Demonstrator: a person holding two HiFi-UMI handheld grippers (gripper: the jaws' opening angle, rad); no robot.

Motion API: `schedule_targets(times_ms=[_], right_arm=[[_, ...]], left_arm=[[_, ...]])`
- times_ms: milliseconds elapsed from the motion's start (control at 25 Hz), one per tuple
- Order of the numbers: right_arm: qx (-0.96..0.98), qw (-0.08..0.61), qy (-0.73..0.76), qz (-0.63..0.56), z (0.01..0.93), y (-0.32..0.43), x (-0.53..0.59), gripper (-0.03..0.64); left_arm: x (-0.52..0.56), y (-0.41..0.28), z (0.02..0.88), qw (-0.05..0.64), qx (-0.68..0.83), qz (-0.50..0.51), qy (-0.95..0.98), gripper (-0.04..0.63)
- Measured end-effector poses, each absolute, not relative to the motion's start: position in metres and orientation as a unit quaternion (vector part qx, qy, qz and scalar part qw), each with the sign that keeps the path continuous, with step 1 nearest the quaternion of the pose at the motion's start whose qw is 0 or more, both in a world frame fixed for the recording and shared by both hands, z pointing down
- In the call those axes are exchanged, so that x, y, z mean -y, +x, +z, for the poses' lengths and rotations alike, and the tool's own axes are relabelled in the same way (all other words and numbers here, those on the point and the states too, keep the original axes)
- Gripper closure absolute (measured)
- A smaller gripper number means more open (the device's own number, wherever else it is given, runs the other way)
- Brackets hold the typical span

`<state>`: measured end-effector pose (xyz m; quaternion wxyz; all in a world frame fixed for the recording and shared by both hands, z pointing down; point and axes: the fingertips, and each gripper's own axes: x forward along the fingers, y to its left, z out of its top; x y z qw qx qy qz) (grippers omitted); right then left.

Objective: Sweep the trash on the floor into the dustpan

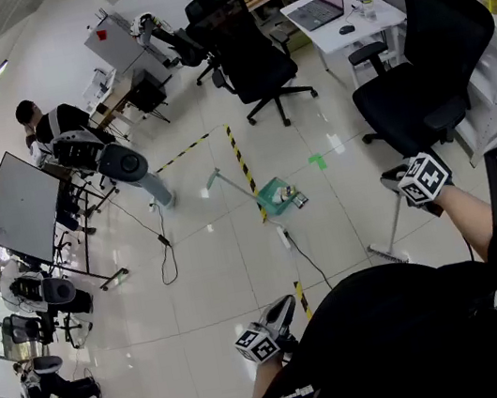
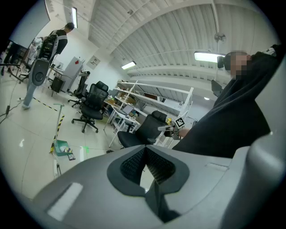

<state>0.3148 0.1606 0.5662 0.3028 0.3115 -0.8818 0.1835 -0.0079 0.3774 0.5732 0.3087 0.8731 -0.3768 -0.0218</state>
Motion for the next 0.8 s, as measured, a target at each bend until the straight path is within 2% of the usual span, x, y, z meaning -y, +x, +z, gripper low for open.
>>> schedule_targets(times_ms=[320, 560, 800], right_arm=[[0.872, 0.314, 0.321, 0.196, 0.576, 0.271, -0.116, 0.583], [0.859, 0.329, 0.342, 0.194, 0.583, 0.186, -0.061, 0.584], [0.849, 0.322, 0.370, 0.196, 0.542, 0.078, 0.001, 0.584]], left_arm=[[-0.336, -0.061, 0.589, 0.306, 0.371, -0.033, 0.876, 0.595], [-0.269, -0.151, 0.628, 0.317, 0.349, -0.047, 0.881, 0.595], [-0.210, -0.253, 0.615, 0.327, 0.302, -0.048, 0.894, 0.595]])
